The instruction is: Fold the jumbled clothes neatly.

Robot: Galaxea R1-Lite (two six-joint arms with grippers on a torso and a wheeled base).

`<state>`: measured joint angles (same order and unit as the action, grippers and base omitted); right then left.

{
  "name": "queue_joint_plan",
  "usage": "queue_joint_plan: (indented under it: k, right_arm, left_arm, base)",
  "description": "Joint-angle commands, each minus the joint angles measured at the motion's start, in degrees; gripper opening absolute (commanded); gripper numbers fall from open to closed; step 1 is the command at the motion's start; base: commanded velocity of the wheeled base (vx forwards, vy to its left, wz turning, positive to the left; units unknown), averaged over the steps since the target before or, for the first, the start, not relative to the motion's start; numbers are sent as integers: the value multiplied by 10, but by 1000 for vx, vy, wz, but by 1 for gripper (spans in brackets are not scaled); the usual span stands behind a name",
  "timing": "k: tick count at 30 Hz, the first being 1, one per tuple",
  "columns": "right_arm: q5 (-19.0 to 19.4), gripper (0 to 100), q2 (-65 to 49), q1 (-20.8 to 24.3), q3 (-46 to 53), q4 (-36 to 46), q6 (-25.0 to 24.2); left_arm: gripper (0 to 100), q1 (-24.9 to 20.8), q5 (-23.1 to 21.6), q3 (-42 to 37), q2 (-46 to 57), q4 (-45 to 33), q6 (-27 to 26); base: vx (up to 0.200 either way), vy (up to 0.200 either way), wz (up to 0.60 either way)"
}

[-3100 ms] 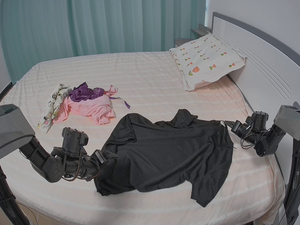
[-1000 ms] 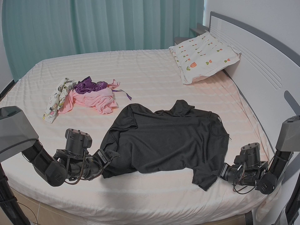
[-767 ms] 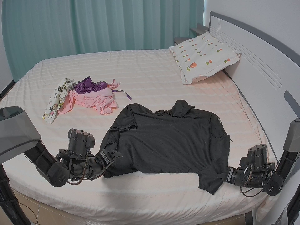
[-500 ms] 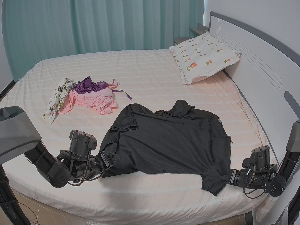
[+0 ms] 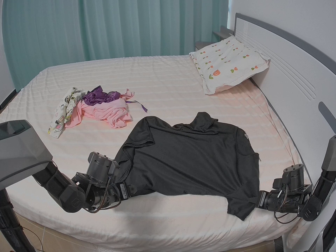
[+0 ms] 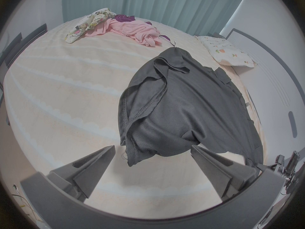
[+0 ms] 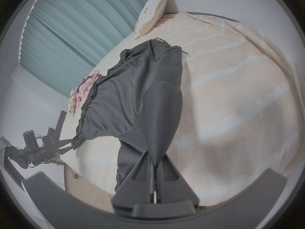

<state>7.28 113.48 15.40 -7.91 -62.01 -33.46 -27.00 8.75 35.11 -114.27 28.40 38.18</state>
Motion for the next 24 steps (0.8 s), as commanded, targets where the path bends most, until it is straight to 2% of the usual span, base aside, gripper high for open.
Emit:
queue_joint_plan:
  k: [1,3,4,11,17,24]
  right_arm:
    - [0,0,0,1,2,0,1]
    - [1,0,0,2,3,0,1]
    - [1,0,0,2,4,0,2]
    - [1,0,-6,2,22,0,29]
    - [3,0,-23,2,40,0,58]
    - [23,0,-48,-1,69,1,99]
  left_arm:
    - [100,5,10,16,-31,-2,-1]
    - [100,8,27,17,-42,-2,-4]
    - [0,11,35,16,-46,-2,-7]
    - [0,23,36,10,-39,-14,-9]
    - [0,23,23,-11,90,-141,-10]
    - [0,27,23,-21,139,-240,-12]
  base:
    - [0,0,0]
    - [0,0,0]
    - [0,0,0]
    - [0,0,0]
    - [0,0,0]
    - [0,0,0]
